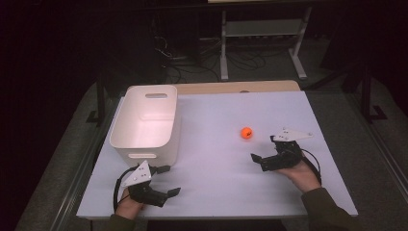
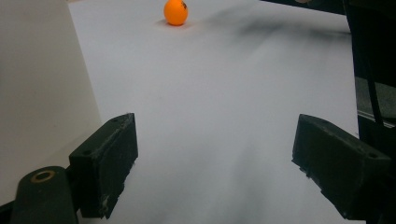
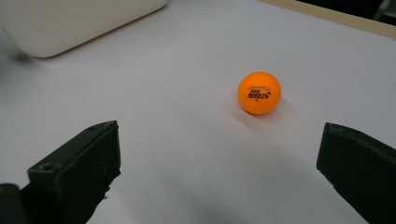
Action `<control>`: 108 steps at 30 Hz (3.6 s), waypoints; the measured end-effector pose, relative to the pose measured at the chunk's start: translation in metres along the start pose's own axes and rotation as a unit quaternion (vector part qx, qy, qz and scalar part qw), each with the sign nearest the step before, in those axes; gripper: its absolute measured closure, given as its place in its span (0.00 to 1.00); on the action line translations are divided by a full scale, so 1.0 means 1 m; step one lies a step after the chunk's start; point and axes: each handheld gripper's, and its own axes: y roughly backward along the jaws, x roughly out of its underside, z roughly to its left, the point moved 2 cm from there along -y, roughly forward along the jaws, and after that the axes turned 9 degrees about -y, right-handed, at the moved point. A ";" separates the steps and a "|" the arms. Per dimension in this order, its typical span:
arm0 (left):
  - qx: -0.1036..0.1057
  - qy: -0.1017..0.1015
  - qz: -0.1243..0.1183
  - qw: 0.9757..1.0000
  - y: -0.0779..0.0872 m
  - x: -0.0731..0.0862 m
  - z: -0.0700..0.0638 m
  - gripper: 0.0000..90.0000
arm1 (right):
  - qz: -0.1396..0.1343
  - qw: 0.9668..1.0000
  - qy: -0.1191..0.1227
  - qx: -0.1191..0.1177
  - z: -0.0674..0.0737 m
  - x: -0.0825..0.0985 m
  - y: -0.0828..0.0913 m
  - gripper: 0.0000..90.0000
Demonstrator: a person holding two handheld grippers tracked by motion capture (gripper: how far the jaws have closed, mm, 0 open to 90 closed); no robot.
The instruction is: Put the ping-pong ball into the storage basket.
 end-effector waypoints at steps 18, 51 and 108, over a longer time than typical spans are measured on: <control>0.000 0.000 0.000 1.000 0.000 0.000 0.000 0.16 | -0.002 1.000 -0.006 0.005 -0.009 -0.007 -0.002 0.00; 0.000 0.000 0.001 1.000 0.000 0.000 0.000 0.16 | -0.010 1.000 -0.017 0.011 -0.020 -0.018 -0.013 0.00; 0.000 -0.001 -0.001 1.000 0.000 0.000 0.000 0.16 | -0.031 0.999 -0.023 0.014 -0.017 -0.057 -0.045 0.00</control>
